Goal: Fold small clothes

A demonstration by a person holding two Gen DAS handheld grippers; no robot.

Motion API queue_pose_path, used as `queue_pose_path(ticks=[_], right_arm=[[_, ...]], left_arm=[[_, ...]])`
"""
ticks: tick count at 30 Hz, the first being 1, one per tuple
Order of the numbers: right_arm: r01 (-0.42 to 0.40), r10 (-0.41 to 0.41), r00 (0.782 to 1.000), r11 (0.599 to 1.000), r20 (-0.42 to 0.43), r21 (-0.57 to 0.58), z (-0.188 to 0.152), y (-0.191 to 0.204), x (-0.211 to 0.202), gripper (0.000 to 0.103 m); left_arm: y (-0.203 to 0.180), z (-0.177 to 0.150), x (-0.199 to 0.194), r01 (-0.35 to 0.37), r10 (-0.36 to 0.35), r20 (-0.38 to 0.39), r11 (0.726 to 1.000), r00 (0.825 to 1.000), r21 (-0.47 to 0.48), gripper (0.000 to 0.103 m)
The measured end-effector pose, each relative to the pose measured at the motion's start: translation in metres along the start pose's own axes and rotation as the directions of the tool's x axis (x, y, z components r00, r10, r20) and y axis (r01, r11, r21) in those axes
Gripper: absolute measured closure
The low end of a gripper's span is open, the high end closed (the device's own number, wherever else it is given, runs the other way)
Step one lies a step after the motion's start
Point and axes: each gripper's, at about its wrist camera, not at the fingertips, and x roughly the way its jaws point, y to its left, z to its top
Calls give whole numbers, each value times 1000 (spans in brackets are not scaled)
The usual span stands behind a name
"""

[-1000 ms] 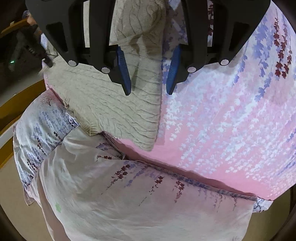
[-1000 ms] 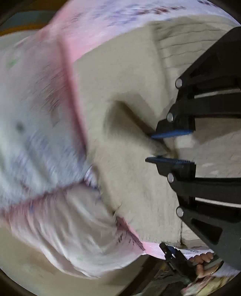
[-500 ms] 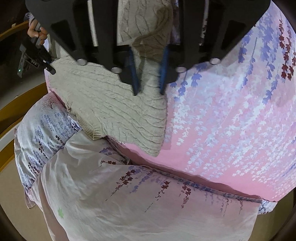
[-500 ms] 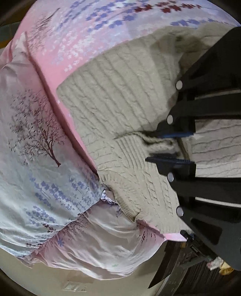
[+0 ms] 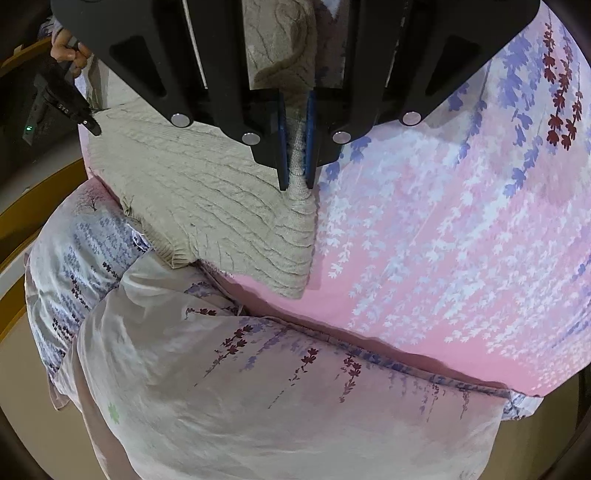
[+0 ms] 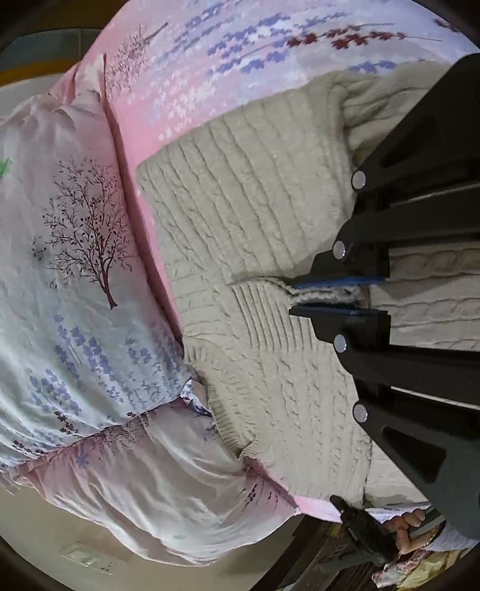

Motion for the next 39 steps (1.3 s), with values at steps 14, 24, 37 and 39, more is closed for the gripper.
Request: queue_pose_path(ticks=[14, 24, 37, 39], right_arm=[[21, -26, 999, 980, -26, -197, -11, 34, -7, 57], [-53, 58, 998, 986, 28, -159, -20, -2, -78, 34], [-162, 163, 982, 987, -93, 20, -89, -109, -138, 61], [-199, 201, 972, 980, -121, 24, -99, -109, -137, 66]], left_arm=[[-64, -30, -34, -38, 17, 77, 958, 997, 284, 66], [-51, -54, -50, 16, -19, 9, 978, 1000, 209, 58], [-1, -158, -127, 118, -117, -14, 992, 993, 40, 57], [-5, -174, -133, 162, -161, -24, 986, 987, 31, 57]])
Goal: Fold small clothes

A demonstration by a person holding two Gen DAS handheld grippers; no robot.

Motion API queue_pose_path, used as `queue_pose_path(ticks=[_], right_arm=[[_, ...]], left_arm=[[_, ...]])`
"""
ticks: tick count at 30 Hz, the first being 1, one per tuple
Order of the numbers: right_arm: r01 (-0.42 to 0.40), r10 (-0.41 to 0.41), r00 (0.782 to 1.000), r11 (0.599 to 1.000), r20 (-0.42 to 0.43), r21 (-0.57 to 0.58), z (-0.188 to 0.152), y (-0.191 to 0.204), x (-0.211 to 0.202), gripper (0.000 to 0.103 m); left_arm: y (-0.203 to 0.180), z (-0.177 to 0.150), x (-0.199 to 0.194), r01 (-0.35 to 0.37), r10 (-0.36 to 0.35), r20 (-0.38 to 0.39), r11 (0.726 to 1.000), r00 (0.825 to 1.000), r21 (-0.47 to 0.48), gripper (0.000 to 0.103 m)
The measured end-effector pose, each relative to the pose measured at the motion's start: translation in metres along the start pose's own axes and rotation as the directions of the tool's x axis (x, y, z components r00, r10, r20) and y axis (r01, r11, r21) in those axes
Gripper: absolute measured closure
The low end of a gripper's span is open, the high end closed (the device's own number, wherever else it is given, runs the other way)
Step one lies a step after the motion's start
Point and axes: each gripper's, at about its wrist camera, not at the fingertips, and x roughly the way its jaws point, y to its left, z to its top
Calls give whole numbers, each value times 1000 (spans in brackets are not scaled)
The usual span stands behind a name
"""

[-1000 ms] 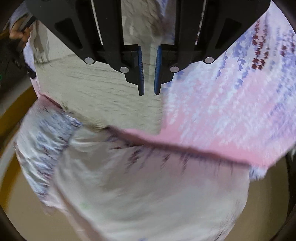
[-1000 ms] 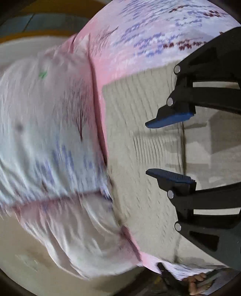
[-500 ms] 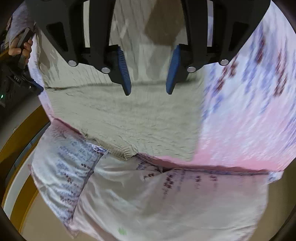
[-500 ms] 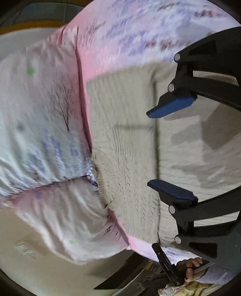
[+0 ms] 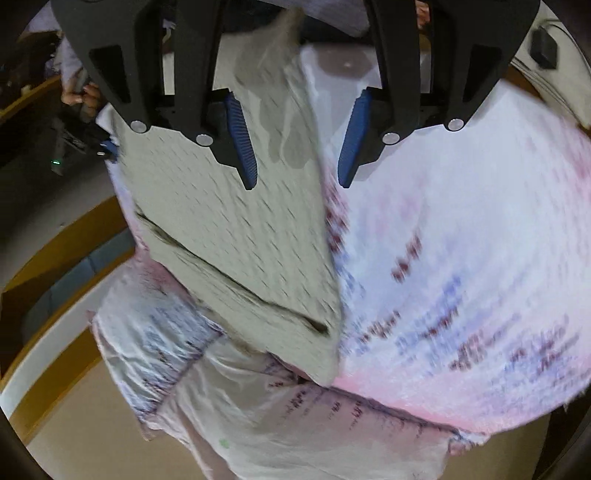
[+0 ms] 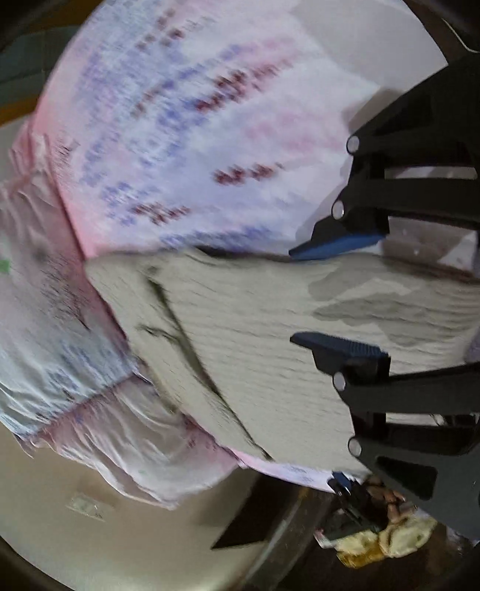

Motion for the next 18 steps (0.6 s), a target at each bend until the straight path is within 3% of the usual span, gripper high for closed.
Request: queue_pose_path(ticks=[5, 8, 18], right_arm=[[-139, 140, 990, 988, -10, 65, -26, -12, -7, 70], [-129, 129, 992, 988, -1, 90, -39, -20, -18, 82], [-213, 217, 970, 976, -110, 48, -76, -8, -28, 80]], left_arm=[[-14, -37, -14, 80, -80, -8, 997, 997, -13, 58], [-19, -51, -20, 103, -104, -21, 994, 994, -38, 62], [-32, -64, -12, 153, -158, -84, 986, 984, -59, 72]])
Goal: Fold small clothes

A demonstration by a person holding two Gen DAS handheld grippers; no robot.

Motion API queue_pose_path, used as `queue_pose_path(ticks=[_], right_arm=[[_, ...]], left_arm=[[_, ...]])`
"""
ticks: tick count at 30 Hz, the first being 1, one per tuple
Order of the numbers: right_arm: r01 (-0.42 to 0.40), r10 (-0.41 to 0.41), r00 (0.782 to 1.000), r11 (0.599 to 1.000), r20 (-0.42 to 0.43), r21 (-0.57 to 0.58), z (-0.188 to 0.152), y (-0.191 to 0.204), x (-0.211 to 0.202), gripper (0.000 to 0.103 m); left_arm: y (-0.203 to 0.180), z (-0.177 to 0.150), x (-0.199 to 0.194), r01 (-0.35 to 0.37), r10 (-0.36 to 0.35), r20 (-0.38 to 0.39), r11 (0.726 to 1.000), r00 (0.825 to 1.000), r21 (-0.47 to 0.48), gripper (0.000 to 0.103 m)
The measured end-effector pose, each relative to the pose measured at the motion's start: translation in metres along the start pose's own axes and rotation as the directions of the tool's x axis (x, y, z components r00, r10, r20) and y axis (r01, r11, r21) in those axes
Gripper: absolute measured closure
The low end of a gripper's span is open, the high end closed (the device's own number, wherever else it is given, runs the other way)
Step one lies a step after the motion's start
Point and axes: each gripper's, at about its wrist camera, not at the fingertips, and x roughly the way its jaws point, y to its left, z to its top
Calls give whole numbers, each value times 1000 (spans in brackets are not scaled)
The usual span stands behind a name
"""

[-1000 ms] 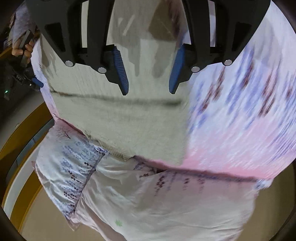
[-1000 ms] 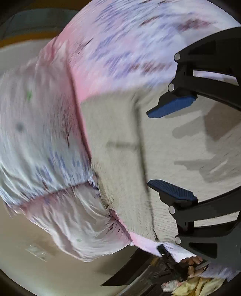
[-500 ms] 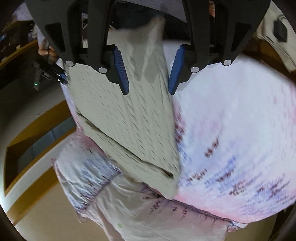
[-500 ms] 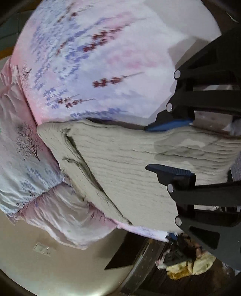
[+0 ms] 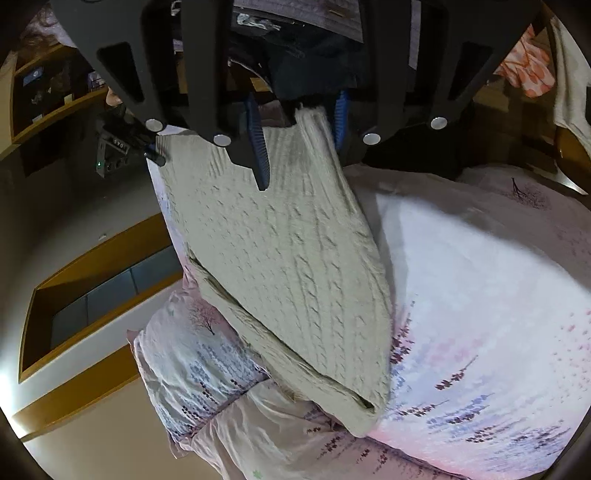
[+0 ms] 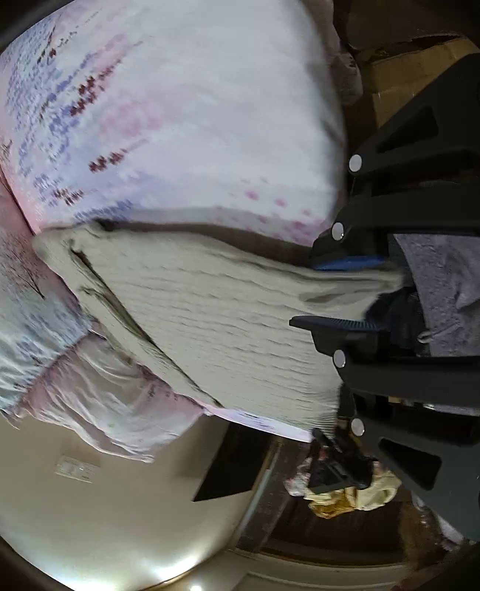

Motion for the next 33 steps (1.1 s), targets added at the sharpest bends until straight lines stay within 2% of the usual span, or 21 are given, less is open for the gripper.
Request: queue_pose_path(ticks=[3, 4, 5, 6, 9, 12, 14, 18, 23, 25, 29, 33], right_arm=[[2, -3, 1000, 1000, -30, -18, -8, 4, -1, 80], [3, -4, 999, 1000, -41, -18, -10, 4, 0, 83], [4, -5, 999, 1000, -40, -16, -11, 3, 1, 96], [3, -4, 999, 1000, -39, -19, -10, 3, 1, 96], [-5, 8, 999, 998, 38, -67, -1, 19, -4, 96], [36, -7, 985, 985, 173, -167, 16, 47, -20, 96], [93, -29, 962, 970, 272, -226, 30, 65, -29, 96], [234, -74, 896, 917, 438, -324, 53, 100, -37, 96], [422, -103, 776, 818, 622, -391, 85, 138, -25, 96], [461, -126, 751, 802, 648, -379, 107, 142, -11, 96], [493, -201, 738, 812, 644, -312, 153, 130, 25, 96], [493, -293, 759, 842, 581, -219, 196, 96, 64, 96]], left_arm=[[-5, 1, 2, -5, 5, -13, 1000, 1000, 19, 75], [-5, 2, 3, -8, 8, -19, 1000, 1000, 20, 78], [-6, 3, 5, -9, 10, -26, 1000, 1000, 21, 86], [-8, 4, 7, -12, 12, -32, 1000, 999, 25, 91], [-14, 9, 5, -19, 20, -19, 998, 1000, 60, 96], [-23, 24, -3, -43, 39, 39, 991, 998, 123, 97], [-29, 38, -9, -74, 60, 88, 985, 994, 158, 98], [-40, 78, -18, -160, 112, 217, 963, 970, 217, 98], [-51, 145, -9, -255, 160, 336, 930, 928, 263, 98], [-52, 171, 3, -270, 173, 345, 929, 922, 255, 98], [-48, 225, 44, -302, 211, 344, 923, 915, 237, 98], [-40, 265, 90, -319, 250, 304, 925, 919, 205, 98]])
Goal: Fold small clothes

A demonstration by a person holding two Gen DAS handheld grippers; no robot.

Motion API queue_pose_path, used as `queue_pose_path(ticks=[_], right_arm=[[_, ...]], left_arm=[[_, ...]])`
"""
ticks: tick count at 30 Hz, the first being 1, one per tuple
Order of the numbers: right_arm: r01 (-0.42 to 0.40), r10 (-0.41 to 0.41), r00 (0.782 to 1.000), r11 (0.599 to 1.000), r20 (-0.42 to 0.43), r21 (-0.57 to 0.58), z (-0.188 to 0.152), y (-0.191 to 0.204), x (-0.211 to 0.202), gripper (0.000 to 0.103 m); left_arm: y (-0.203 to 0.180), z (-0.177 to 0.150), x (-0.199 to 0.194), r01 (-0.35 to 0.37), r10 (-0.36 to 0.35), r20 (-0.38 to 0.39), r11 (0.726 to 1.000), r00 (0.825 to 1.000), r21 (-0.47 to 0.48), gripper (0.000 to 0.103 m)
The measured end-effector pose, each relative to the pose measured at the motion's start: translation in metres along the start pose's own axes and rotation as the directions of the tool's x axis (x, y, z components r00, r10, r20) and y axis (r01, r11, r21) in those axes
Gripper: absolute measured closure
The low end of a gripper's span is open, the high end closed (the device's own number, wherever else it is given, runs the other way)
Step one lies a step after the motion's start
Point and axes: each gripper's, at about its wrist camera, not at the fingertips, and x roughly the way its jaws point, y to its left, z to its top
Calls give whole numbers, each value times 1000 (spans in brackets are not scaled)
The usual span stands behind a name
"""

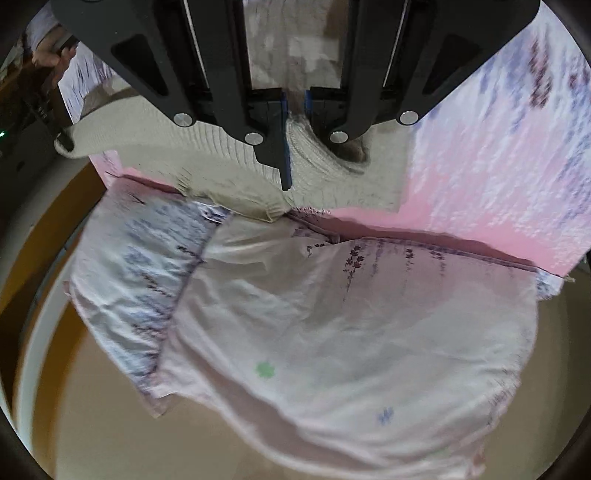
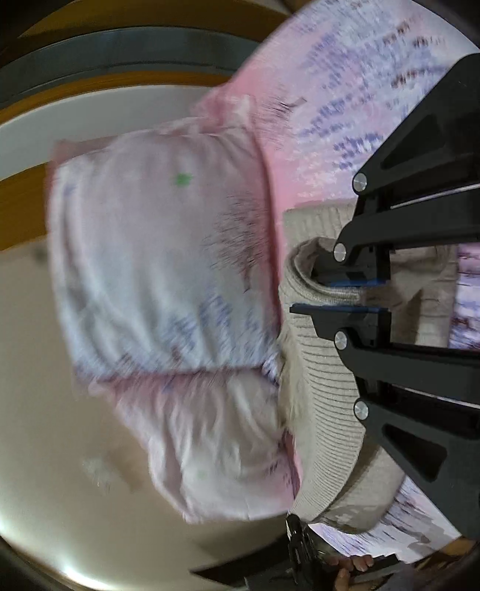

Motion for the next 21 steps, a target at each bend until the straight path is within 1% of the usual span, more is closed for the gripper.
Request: queue_pose_path(ticks=[1, 3, 5, 6, 9, 10, 11, 12, 13, 14, 15, 16, 17, 18, 19, 20, 21], right_arm=[[15, -14, 1000, 1000, -24, 28, 1, -5, 17, 96], [25, -22, 999, 998, -44, 65, 2, -11, 37, 96], [40, -32, 997, 991, -65, 126, 8, -21, 59, 96], [49, -38, 996, 988, -79, 146, 8, -23, 67, 96], [108, -67, 980, 970, -187, 218, 5, -36, 104, 95], [134, -79, 971, 961, -225, 240, 2, -41, 117, 91], [150, -85, 965, 955, -250, 256, 0, -44, 124, 82], [155, -83, 962, 950, -261, 271, 0, -45, 128, 79], [139, -64, 965, 947, -256, 289, 0, -46, 128, 71], [125, -51, 967, 949, -250, 291, 2, -45, 125, 58], [122, -50, 968, 950, -245, 287, 3, -43, 123, 50], [148, -83, 968, 950, -235, 274, 4, -41, 116, 36], [164, -105, 969, 950, -222, 266, 5, -41, 110, 35], [153, -99, 973, 952, -206, 265, 5, -41, 103, 35], [139, -86, 976, 954, -201, 267, 3, -43, 94, 35], [139, -86, 976, 953, -201, 269, 0, -45, 87, 37], [139, -85, 976, 952, -202, 271, -3, -48, 81, 40]], left_arm=[[1, 5, 13, -2, 2, -15, 1000, 1000, -7, 98], [2, 11, 33, -7, 6, -32, 1000, 999, -12, 98], [5, 16, 50, -12, 11, -46, 1000, 999, -18, 98], [8, 18, 63, -19, 17, -66, 999, 998, -28, 98], [17, 14, 97, -35, 26, -136, 997, 990, -66, 98], [18, 12, 105, -32, 21, -155, 997, 988, -73, 98], [19, 11, 112, -28, 14, -172, 996, 985, -80, 98], [20, 9, 118, -24, 7, -188, 996, 982, -87, 98], [20, 9, 121, -15, -4, -194, 995, 981, -95, 96], [21, 9, 121, -7, -13, -195, 995, 981, -103, 94], [21, 10, 120, 12, -34, -194, 994, 980, -113, 89], [22, 10, 120, 31, -54, -195, 992, 979, -120, 81], [22, 11, 119, 44, -68, -194, 991, 979, -126, 69], [24, 12, 114, 62, -87, -184, 989, 979, -136, 62], [26, 13, 108, 59, -82, -168, 989, 982, -138, 42], [28, 13, 96, 49, -67, -136, 990, 988, -132, 35], [30, 12, 86, 54, -69, -117, 991, 991, -122, 33]])
